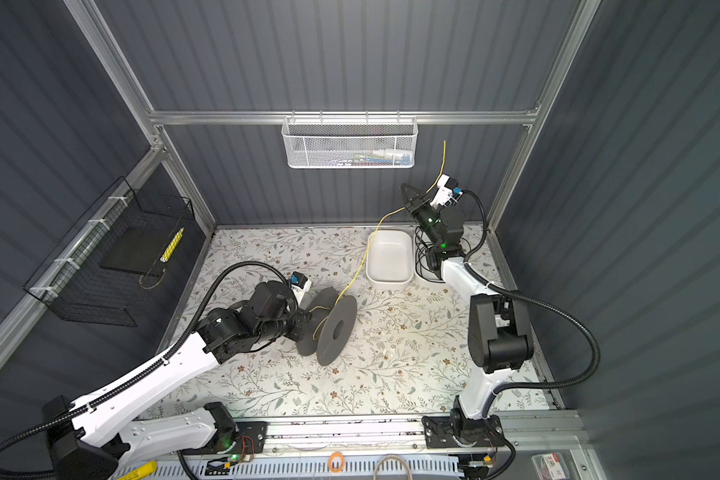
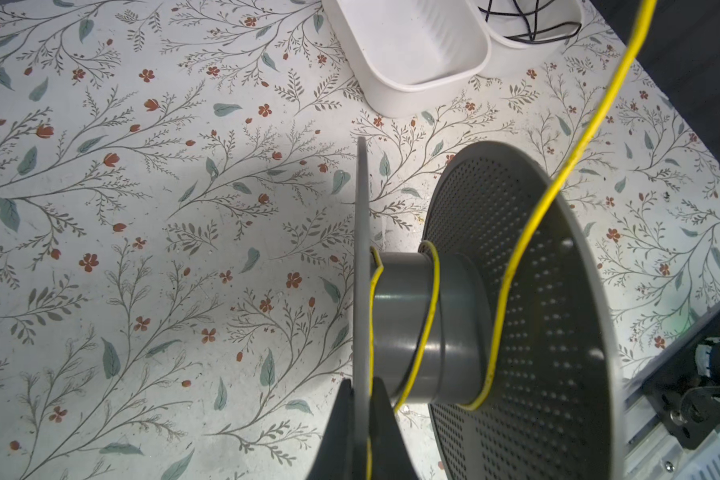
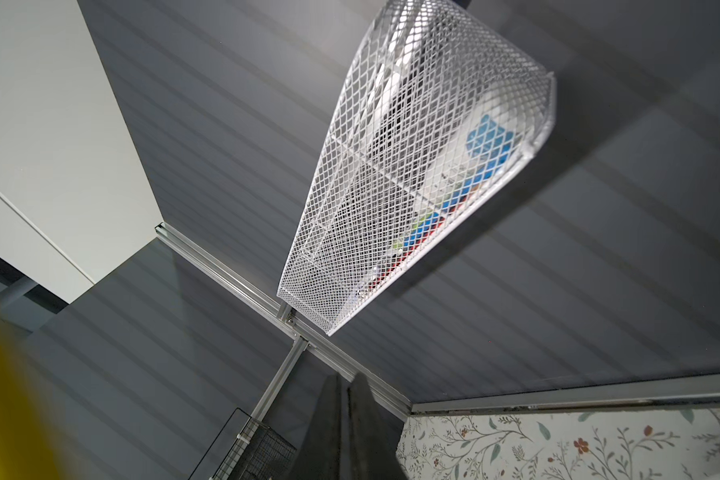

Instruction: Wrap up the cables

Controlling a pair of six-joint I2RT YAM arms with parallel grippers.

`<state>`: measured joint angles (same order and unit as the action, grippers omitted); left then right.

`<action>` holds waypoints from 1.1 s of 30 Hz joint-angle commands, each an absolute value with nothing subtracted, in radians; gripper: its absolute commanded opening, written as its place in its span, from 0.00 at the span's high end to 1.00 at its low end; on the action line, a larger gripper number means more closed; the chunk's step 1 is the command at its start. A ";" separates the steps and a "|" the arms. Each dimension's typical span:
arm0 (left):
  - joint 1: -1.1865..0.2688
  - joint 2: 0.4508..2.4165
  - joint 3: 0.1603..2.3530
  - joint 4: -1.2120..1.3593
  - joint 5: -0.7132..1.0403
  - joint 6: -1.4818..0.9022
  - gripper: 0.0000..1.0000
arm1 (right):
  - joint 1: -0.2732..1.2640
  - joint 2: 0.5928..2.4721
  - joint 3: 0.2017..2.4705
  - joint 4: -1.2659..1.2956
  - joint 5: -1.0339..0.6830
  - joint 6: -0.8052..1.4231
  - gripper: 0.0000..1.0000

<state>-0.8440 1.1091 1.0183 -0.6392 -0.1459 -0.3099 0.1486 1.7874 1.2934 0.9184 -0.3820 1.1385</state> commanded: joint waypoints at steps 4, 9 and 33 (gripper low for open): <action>-0.853 1.066 1.069 -0.658 -0.183 -0.289 1.00 | 0.129 1.765 1.324 0.879 -0.358 1.102 0.93; -0.852 1.025 1.074 -0.700 -0.232 -0.271 1.00 | 0.092 1.711 1.372 0.693 -0.384 0.973 1.00; -0.842 1.120 1.650 -0.736 -0.025 -0.199 1.00 | 0.148 1.640 1.024 0.486 -0.005 0.615 1.00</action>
